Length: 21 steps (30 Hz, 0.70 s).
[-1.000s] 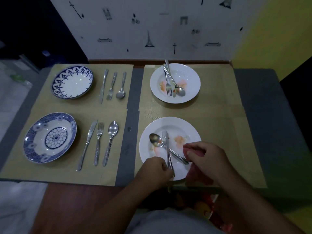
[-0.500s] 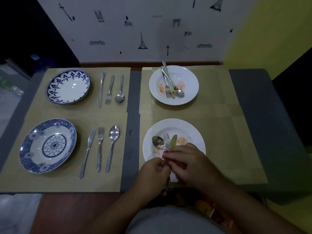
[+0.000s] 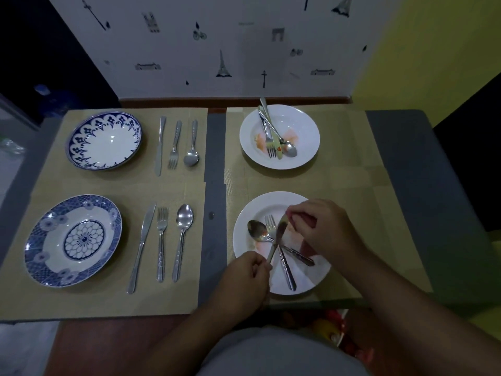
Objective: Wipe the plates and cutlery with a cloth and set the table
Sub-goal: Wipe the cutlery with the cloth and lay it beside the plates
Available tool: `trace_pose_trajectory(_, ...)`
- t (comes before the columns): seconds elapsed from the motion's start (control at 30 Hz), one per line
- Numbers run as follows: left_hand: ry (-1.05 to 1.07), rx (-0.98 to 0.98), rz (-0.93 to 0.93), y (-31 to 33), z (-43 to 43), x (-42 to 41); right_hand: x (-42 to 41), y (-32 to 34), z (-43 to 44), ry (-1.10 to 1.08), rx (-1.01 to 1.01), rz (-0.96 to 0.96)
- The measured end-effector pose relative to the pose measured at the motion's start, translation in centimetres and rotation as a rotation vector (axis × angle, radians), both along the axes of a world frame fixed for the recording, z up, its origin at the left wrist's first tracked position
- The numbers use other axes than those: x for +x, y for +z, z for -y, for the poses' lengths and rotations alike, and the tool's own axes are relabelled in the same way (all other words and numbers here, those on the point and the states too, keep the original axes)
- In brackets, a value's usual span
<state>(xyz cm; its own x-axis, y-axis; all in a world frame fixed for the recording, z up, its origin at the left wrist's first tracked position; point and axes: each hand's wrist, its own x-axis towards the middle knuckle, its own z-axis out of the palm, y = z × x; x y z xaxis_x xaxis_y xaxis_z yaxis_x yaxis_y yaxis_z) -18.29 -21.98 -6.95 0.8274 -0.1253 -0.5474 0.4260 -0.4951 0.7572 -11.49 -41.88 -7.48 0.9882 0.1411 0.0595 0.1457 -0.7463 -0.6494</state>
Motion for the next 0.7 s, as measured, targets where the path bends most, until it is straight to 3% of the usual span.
trace_pose_trajectory(0.13,-0.048,0.064,0.109,0.0,0.2,-0.1,-3.2,-0.1,-1.9,0.22,-0.061,0.042)
trace_pose_trajectory(0.23,-0.078,0.09,0.163,0.2,-0.2,-0.2,-1.2,-1.2,-1.7,0.127,-0.058,0.038)
trace_pose_trajectory(0.33,-0.072,0.045,0.084,0.1,-0.5,-0.4,1.8,-1.5,-0.1,0.039,-0.089,-0.056)
trace_pose_trajectory(0.4,-0.041,0.017,-0.011,-0.1,-0.5,-0.4,2.6,-1.0,0.9,-0.073,0.001,-0.137)
trace_pose_trajectory(0.57,0.196,-0.11,-0.293,0.0,-0.3,0.4,0.6,0.1,2.1,-0.276,0.109,-0.168)
trace_pose_trajectory(0.7,0.211,-0.116,-0.294,0.5,-0.3,0.9,-1.5,0.7,0.7,-0.29,0.265,-0.284)
